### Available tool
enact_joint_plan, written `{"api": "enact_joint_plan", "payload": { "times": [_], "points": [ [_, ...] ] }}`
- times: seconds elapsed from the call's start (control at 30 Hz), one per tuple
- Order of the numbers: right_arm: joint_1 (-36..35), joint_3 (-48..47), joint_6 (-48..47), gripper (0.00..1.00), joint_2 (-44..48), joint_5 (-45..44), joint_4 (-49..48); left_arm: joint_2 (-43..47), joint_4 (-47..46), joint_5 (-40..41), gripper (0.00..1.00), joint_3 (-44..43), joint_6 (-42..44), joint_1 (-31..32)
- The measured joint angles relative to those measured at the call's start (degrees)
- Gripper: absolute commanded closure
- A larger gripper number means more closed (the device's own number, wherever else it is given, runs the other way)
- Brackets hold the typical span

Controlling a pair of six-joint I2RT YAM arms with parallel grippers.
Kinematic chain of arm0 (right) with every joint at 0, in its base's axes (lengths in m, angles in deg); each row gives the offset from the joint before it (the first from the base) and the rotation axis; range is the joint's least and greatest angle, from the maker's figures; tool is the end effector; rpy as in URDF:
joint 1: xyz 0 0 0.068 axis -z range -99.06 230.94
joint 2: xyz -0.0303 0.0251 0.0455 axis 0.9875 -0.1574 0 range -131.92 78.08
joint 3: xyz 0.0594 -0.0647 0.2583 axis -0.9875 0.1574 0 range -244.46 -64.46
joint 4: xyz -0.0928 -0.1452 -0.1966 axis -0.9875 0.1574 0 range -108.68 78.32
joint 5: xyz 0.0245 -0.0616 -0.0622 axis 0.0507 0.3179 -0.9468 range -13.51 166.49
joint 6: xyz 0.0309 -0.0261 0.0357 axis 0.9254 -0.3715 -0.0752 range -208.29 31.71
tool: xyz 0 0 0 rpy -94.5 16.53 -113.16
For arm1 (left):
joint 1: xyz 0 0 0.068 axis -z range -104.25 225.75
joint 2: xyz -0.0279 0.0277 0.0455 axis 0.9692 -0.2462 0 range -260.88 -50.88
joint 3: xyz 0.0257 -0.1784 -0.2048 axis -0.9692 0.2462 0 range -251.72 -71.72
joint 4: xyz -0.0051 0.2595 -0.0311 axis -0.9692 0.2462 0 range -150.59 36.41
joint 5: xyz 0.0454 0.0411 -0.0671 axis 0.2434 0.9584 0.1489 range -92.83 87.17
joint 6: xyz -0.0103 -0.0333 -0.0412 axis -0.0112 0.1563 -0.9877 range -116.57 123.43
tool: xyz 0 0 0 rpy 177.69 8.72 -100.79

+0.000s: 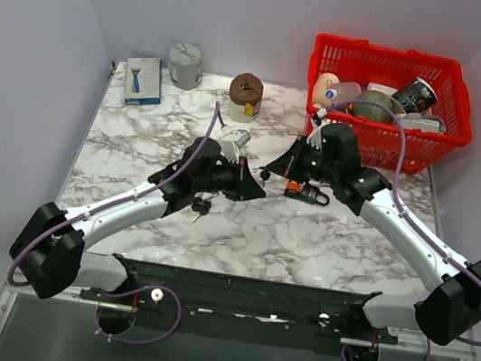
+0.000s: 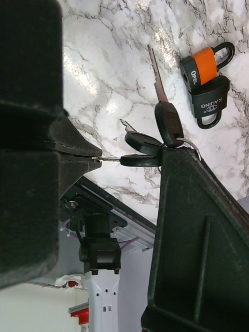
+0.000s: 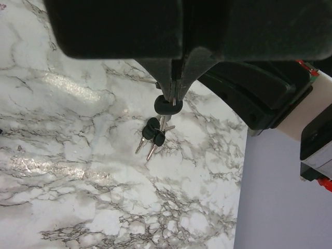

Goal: Unlock with the key

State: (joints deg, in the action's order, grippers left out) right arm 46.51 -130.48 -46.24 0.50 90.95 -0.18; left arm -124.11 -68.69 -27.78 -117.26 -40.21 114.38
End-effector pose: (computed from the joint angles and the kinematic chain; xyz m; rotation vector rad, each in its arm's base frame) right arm 0.2500 0.1821 0.3267 -0.0150 2.2629 1.0304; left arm 0.2161 -0.1919 0.2698 0.2368 2.1220 -1.3306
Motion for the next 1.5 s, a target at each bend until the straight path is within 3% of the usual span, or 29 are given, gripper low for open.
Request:
{"api": "enact_joint_plan", "payload": {
  "times": [0.1, 0.13, 0.23, 0.3, 0.37, 0.43, 0.7, 1.1, 1.2, 1.3, 1.37, 1.5],
  "points": [
    [0.0, 0.0, -2.1, 0.66, 0.0, 0.9, 0.3, 1.6, 2.6, -0.6, 1.0, 0.0, 2.8, -0.1],
    [0.0, 0.0, -3.4, 0.48, 0.0, 1.4, 0.5, 2.1, 3.6, -0.9, 1.0, 0.0, 3.7, -0.2],
    [0.0, 0.5, -8.2, 0.32, 0.6, 2.2, 0.9, 3.6, 9.6, -3.0, 1.0, -1.1, 7.5, -0.5],
    [0.0, 1.5, -12.3, 0.3, 2.1, 3.0, 1.4, 3.7, 13.9, -4.8, 1.0, -2.6, 10.0, -0.8],
    [0.0, 2.7, -15.9, 0.32, 3.9, 4.2, 1.6, 3.7, 18.4, -7.4, 1.0, -4.5, 12.8, -0.9],
    [0.1, 3.9, -19.9, 0.41, 5.8, 7.1, 1.8, 3.6, 22.4, -10.6, 1.0, -6.3, 15.0, -0.9],
    [0.0, 5.2, -29.0, 0.48, 5.6, 26.4, 2.0, 2.4, 33.1, -20.5, 1.0, -8.7, 21.6, -0.9],
    [-0.1, 5.2, -33.3, 0.59, 0.8, 40.5, 5.4, 2.4, 35.7, -24.3, 1.0, -8.7, 23.3, -0.9],
    [-0.1, 5.2, -33.8, 0.67, 0.3, 41.5, 5.7, 2.4, 35.7, -24.8, 1.0, -8.7, 23.3, -0.9],
    [-0.1, 5.2, -34.3, 0.81, -0.3, 42.0, 5.8, 2.4, 35.6, -25.4, 1.0, -8.7, 23.3, -0.9],
    [0.0, 5.1, -34.4, 0.96, -0.8, 42.5, 5.9, 2.4, 35.7, -25.6, 1.0, -8.6, 23.3, -0.9],
    [0.1, 4.5, -34.3, 0.99, -1.9, 43.4, 6.4, 2.4, 35.5, -25.5, 1.0, -7.8, 22.9, -0.9]
  ]
}}
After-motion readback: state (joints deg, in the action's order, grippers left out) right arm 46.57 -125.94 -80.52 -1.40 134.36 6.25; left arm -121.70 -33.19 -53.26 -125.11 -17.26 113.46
